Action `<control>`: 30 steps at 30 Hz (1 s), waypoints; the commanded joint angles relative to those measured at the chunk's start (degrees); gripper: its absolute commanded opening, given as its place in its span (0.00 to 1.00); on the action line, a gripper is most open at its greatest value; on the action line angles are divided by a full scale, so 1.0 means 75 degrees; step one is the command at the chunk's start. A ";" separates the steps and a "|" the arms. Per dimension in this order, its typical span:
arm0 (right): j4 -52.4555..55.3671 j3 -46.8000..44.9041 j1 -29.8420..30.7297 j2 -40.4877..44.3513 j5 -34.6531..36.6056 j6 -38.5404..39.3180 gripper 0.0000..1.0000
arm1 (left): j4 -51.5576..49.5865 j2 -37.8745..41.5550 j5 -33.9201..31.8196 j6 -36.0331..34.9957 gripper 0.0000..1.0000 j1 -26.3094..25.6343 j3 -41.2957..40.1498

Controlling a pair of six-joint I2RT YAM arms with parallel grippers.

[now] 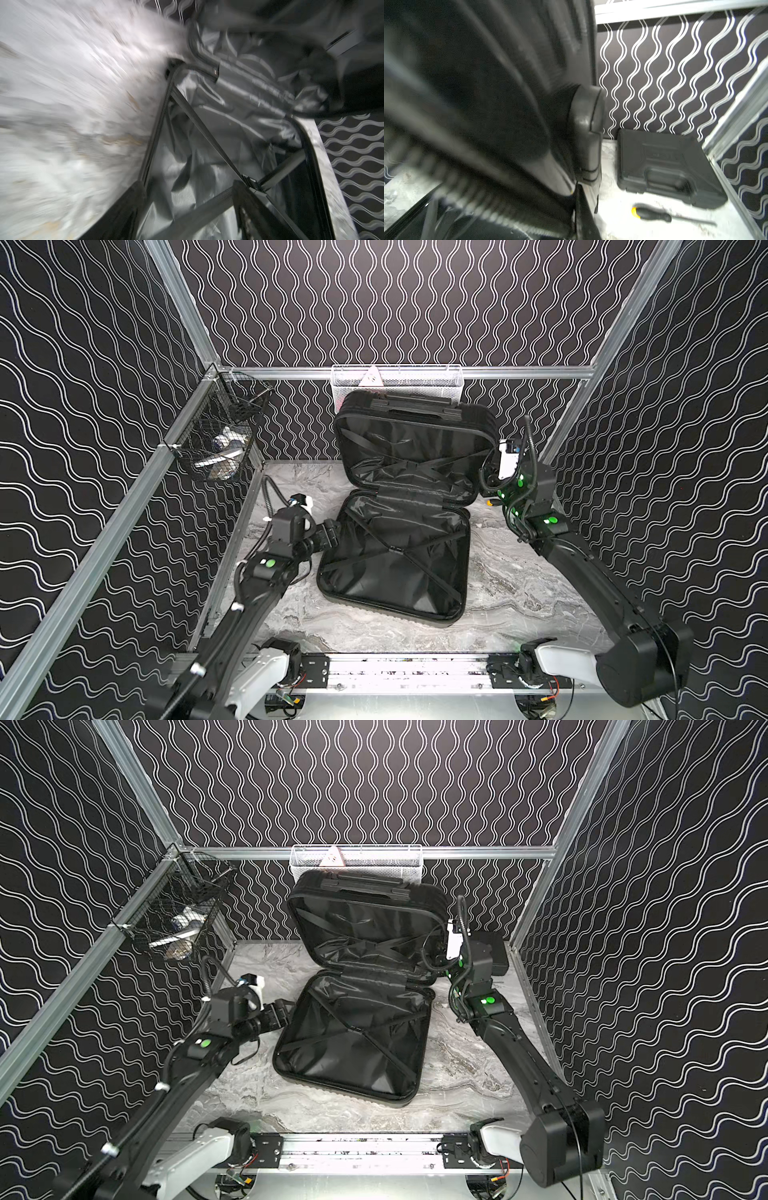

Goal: Close the suitcase zippers
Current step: Close the suitcase at the center of the board.

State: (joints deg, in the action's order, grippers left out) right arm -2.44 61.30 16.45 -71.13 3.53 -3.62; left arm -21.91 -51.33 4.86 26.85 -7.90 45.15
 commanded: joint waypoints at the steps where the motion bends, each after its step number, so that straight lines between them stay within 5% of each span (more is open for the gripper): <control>1: 0.0617 -0.0428 0.0297 0.0426 -0.0766 -0.0854 0.00 | -0.1101 0.0379 -0.0881 -0.0252 0.72 -0.0009 0.0188; 16: 0.2002 -0.1274 0.1061 0.1920 -0.1787 -0.1032 0.00 | -0.2508 0.0805 -0.1577 -0.0336 0.68 -0.0009 0.1475; 22: 0.2687 -0.1682 0.1241 0.2369 -0.2256 -0.1285 0.13 | -0.3117 0.1217 -0.2479 -0.0346 0.69 -0.0003 0.1936; 30: 0.3035 -0.3017 0.1241 0.3347 -0.1566 -0.1991 0.18 | -0.3186 0.1388 -0.2346 -0.0323 0.68 -0.0008 0.1883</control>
State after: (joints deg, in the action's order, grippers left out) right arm 18.63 40.71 25.71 -47.66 -10.52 -15.31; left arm -47.94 -40.97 -12.32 23.90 -7.90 59.33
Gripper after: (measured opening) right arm 0.177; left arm 0.684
